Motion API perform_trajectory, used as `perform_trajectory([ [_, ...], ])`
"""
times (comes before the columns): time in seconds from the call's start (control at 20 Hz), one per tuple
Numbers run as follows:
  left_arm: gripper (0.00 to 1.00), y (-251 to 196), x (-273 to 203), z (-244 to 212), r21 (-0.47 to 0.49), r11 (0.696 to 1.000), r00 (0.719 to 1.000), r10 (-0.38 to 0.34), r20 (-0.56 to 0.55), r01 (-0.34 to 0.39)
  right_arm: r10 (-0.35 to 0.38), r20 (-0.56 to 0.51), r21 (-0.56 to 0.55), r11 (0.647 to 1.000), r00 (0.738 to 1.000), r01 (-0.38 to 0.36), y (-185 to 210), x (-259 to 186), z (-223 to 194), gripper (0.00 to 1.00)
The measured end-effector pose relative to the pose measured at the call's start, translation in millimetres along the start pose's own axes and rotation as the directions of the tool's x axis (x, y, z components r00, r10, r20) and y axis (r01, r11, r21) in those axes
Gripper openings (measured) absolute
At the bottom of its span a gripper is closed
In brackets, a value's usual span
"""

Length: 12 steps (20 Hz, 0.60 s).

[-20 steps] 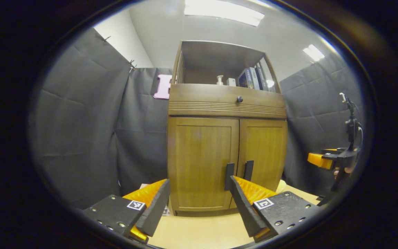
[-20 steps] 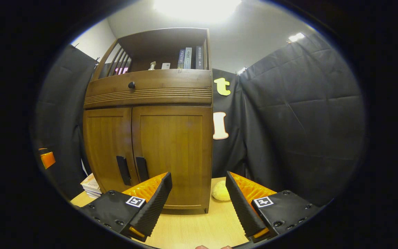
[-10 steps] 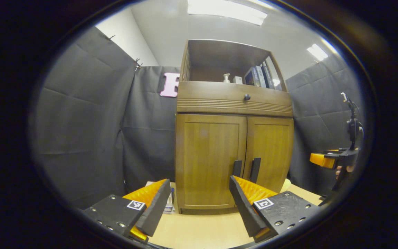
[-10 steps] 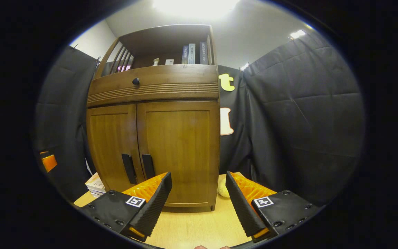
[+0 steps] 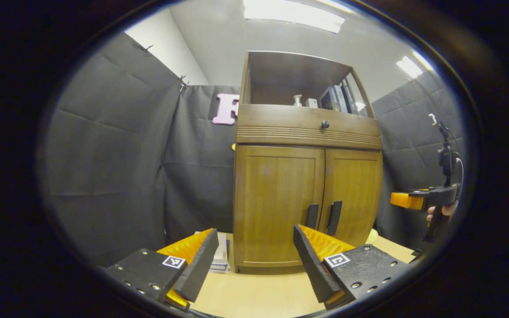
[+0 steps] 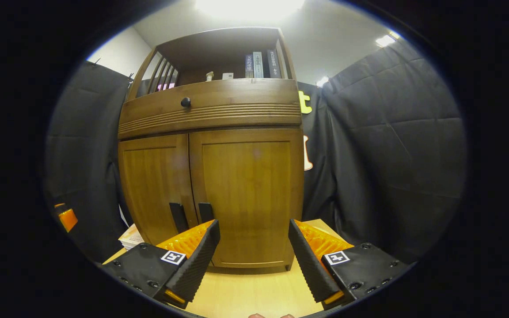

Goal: Open the right door of the double-door shoe cabinet with the right hand, and open the left door with the left hand.

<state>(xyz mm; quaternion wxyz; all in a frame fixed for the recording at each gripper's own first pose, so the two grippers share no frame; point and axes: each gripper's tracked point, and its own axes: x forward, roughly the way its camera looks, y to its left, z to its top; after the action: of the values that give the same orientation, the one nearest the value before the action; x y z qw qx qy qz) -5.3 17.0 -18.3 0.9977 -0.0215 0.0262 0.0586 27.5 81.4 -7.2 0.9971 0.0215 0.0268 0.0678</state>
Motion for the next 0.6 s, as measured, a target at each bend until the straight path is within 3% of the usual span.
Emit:
perform_trajectory([
  [0.2, 0.99, 1, -1, -2, -0.012, 1.0, 1.0, 0.021, -0.012, -0.021, 0.037, -0.033, 0.011, 0.999, 0.999, -0.036, 17, 28, 3, 0.97],
  [0.4, 0.99, 17, -11, -11, 0.056, 0.997, 0.998, 0.05, -0.034, -0.048, 0.079, -0.058, 0.027, 0.997, 0.995, -0.078, 40, 60, 3, 0.96],
  [0.6, 0.99, 12, -15, -24, 0.018, 0.999, 0.997, 0.05, -0.066, -0.049, 0.12, -0.132, 0.013, 0.993, 0.984, -0.119, 61, 95, -7, 0.98],
])
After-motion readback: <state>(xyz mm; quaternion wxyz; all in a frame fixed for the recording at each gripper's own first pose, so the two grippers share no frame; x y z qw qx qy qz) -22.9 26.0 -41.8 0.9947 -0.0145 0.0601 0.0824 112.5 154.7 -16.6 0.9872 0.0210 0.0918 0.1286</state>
